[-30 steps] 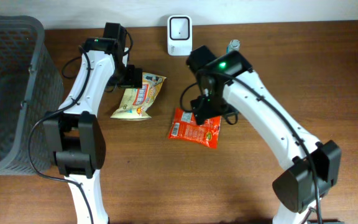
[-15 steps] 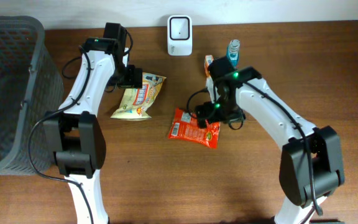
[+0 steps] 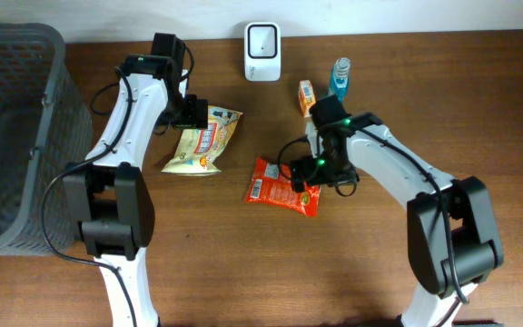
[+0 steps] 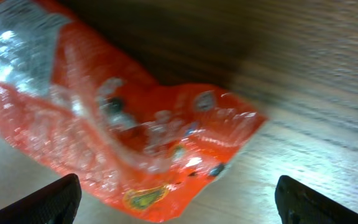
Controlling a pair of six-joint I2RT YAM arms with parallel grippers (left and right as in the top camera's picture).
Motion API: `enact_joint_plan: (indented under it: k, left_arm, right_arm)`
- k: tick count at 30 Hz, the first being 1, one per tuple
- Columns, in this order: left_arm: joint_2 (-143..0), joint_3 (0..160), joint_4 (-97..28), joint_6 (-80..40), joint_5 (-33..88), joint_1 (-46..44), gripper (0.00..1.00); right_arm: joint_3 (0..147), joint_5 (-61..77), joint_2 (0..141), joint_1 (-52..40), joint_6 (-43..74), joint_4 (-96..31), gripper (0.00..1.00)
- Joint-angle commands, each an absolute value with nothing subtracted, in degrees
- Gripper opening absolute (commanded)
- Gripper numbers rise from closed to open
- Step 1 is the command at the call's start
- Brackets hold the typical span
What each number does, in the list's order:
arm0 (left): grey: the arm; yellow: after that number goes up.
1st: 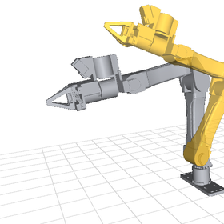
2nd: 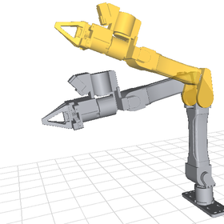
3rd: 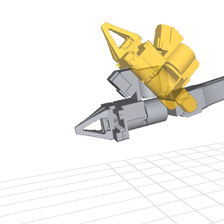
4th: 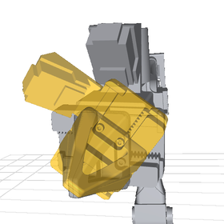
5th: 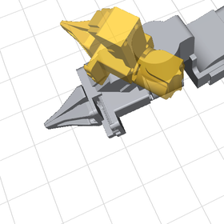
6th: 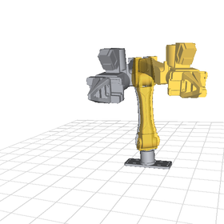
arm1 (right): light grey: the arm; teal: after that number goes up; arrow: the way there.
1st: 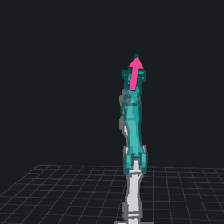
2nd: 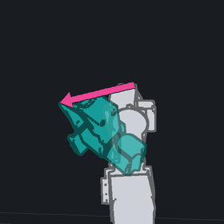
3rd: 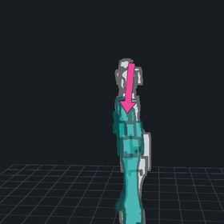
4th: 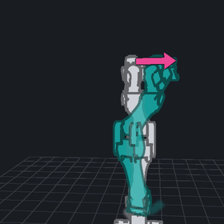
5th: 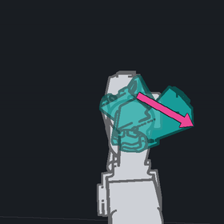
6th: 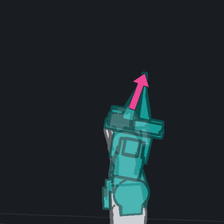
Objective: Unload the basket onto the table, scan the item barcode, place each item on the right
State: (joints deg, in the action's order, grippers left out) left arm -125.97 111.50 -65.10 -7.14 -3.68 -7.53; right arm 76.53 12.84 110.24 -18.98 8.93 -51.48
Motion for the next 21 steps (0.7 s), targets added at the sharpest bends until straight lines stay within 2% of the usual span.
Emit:
enact_joint_plan:
  k: [1, 10, 11, 12, 16, 21]
  left_arm:
    - [-126.2, 112.4, -65.1, -6.8, -4.1, -7.3, 0.99]
    - [-126.2, 112.4, -65.1, -6.8, -4.1, -7.3, 0.99]
    - [-126.2, 112.4, -65.1, -6.8, -4.1, -7.3, 0.99]
    - [-126.2, 112.4, -65.1, -6.8, -4.1, -7.3, 0.99]
    - [-126.2, 112.4, -65.1, -6.8, -4.1, -7.3, 0.99]
    - [-126.2, 112.4, -65.1, -6.8, -4.1, -7.3, 0.99]
  right_arm:
    - [75.8, 16.6, 111.1, -16.9, 9.5, -50.8, 0.99]
    - [68.3, 24.0, 111.1, -16.9, 11.8, -40.4, 1.00]
    - [67.5, 24.0, 111.1, -16.8, 13.0, -39.0, 0.95]
    - [67.2, 24.4, 111.1, -16.9, 13.0, -38.1, 0.84]
    - [67.2, 26.9, 111.1, -16.9, 13.0, -36.4, 0.53]
    - [67.2, 27.0, 111.1, -16.9, 14.0, -34.6, 0.38]
